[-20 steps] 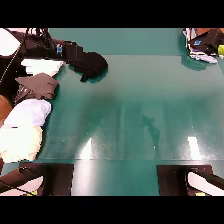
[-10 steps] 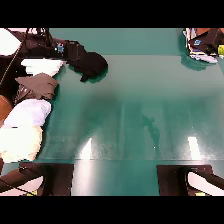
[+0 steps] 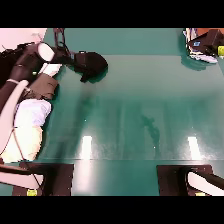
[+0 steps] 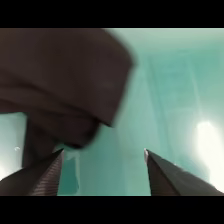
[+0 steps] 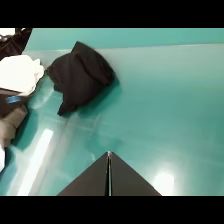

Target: Fold the shirts.

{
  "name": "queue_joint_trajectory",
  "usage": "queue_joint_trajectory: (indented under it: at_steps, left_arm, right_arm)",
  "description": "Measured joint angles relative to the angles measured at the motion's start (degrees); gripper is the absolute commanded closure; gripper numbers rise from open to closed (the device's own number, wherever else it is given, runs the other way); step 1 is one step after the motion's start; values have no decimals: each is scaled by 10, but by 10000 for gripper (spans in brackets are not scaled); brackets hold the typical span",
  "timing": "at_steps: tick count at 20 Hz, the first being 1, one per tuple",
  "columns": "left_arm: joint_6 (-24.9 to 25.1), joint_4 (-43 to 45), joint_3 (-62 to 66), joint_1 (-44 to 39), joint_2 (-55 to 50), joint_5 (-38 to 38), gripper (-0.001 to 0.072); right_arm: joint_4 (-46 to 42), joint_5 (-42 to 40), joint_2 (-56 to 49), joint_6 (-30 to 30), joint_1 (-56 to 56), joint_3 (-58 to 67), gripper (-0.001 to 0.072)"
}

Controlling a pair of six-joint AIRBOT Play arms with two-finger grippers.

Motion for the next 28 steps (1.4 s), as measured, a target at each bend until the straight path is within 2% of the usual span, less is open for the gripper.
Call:
queue_joint_trajectory:
  at_steps: [5,11,12,13,20,24,28]
  left_arm:
    - [-10,-26,25,13,-117,76,105]
    - [-12,-36,60,17,-182,101,110]
    - [-13,-37,62,17,-186,104,368]
    - [-13,-37,66,17,-189,104,673]
    - [-8,-20,169,18,-150,61,683]
    - [43,-1,247,18,-49,13,682]
    - [88,12,273,0,69,-78,683]
  right_arm:
    - [0,25,0,0,2,0,699]
    - [0,34,0,0,2,0,699]
    - [0,35,0,0,2,0,699]
    - [0,36,0,0,2,0,699]
    - [0,33,4,0,2,0,700]
    - [0,-8,40,0,2,1,700]
    - [-2,-70,93,0,2,1,700]
